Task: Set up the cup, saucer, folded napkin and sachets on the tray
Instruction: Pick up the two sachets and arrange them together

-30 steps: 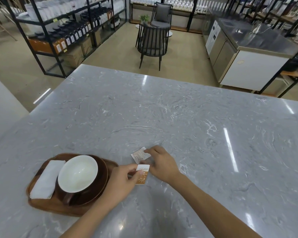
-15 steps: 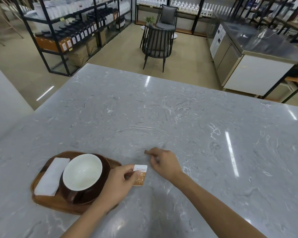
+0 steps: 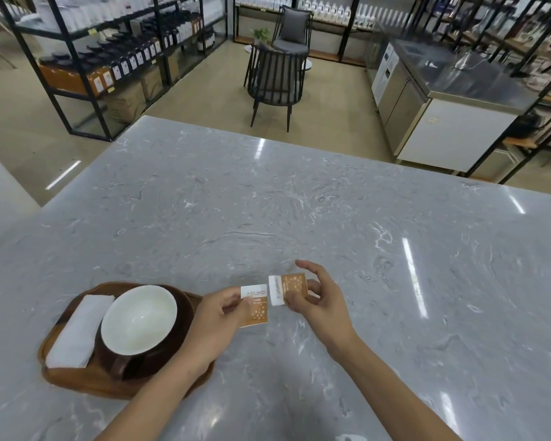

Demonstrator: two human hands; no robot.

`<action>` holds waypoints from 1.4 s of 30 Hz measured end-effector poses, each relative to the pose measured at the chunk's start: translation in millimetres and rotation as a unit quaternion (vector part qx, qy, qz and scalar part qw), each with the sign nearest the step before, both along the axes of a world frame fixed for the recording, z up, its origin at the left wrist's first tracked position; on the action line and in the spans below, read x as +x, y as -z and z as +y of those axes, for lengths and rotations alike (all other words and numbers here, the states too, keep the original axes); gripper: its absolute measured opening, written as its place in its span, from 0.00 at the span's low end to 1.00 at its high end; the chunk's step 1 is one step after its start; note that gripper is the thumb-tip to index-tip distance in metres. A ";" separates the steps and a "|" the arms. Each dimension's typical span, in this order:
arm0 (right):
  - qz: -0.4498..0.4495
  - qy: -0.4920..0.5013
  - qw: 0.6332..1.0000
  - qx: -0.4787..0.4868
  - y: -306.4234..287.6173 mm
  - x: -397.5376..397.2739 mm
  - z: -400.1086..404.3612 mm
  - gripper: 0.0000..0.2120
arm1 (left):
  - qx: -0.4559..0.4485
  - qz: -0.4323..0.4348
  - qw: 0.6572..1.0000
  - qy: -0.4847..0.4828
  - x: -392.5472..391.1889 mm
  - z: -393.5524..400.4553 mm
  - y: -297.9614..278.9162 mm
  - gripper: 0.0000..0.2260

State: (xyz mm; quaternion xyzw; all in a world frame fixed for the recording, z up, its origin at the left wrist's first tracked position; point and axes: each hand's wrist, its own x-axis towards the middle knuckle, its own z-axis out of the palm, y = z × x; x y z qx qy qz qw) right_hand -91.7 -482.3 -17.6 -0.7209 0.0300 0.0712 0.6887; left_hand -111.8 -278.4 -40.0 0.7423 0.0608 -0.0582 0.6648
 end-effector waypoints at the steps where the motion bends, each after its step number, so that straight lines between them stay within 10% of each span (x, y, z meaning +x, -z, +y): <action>1: 0.000 0.003 1.000 0.004 1.7 -3.4 2.4 0.26 | -0.013 0.002 1.000 0.001 -0.3 -1.8 -1.4 0.12; 9: 0.049 0.043 0.998 -0.024 11.6 -21.8 21.8 0.07 | -0.082 -0.001 0.997 -0.004 -5.3 -5.2 -8.0 0.10; 15: 0.056 0.042 0.994 -0.088 15.6 -33.0 30.8 0.19 | -0.106 -0.005 0.994 0.033 -15.3 -4.1 -7.5 0.14; 27: 0.078 -0.134 0.987 -0.033 15.6 -43.4 25.5 0.12 | -0.051 0.013 0.998 0.047 -60.2 17.4 5.7 0.12; 32: 0.107 -0.097 0.989 -0.041 30.1 -47.5 48.1 0.08 | 0.099 -0.038 0.990 -0.092 -90.6 25.7 19.9 0.15; 42: 0.128 -0.118 0.976 -0.127 46.7 -37.4 92.0 0.09 | 0.386 -0.144 0.910 -0.043 -131.7 39.1 35.3 0.15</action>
